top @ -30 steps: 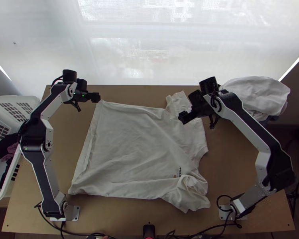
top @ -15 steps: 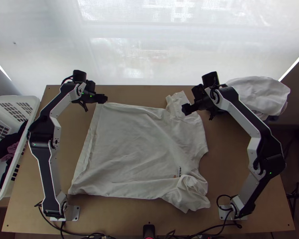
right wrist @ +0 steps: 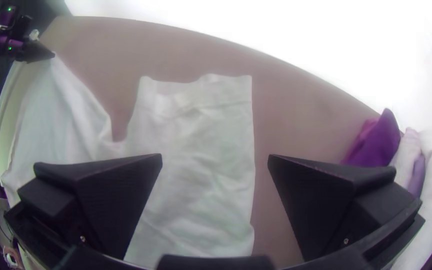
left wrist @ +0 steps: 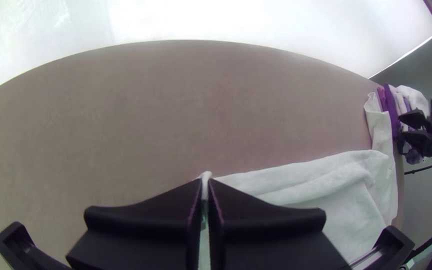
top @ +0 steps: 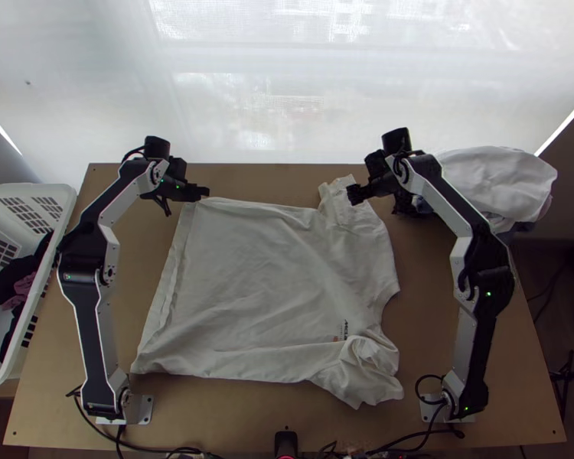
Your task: Fold the t-shirt
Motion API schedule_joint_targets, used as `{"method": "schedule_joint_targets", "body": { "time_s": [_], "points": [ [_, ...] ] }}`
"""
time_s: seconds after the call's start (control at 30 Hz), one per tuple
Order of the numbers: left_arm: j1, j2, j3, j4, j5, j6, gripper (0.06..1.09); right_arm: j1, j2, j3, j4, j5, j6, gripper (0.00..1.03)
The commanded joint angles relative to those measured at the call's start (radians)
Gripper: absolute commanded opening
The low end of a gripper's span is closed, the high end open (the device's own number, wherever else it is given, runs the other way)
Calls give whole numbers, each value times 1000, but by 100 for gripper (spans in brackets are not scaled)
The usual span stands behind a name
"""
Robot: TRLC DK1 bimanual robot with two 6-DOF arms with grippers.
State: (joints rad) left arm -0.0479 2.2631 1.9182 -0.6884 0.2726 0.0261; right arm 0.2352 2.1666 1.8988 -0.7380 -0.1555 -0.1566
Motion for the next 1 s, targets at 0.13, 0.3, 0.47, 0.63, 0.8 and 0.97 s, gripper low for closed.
{"method": "schedule_joint_targets", "body": {
  "time_s": [0.13, 0.3, 0.47, 0.63, 0.8, 0.97],
  "points": [
    [13, -43, -44, -22, 2, 8, 9, -8, 340, 411, -64, 8, 14, 96],
    [22, -51, -45, -34, 4, 14, 9, -4, 383, 421, -49, 8, 8, 94],
    [22, -57, -50, -40, 2, 17, 9, -7, 392, 421, -46, 10, 2, 80],
    [20, -59, -50, -40, 2, 17, 9, -2, 386, 421, -14, 10, -14, 33],
    [22, -62, -50, -42, 2, 17, 9, 6, 366, 424, 37, 13, -14, 3],
    [34, -62, -44, -37, 2, 14, 9, 18, 332, 425, 83, 31, -21, 3]
  ]
}}
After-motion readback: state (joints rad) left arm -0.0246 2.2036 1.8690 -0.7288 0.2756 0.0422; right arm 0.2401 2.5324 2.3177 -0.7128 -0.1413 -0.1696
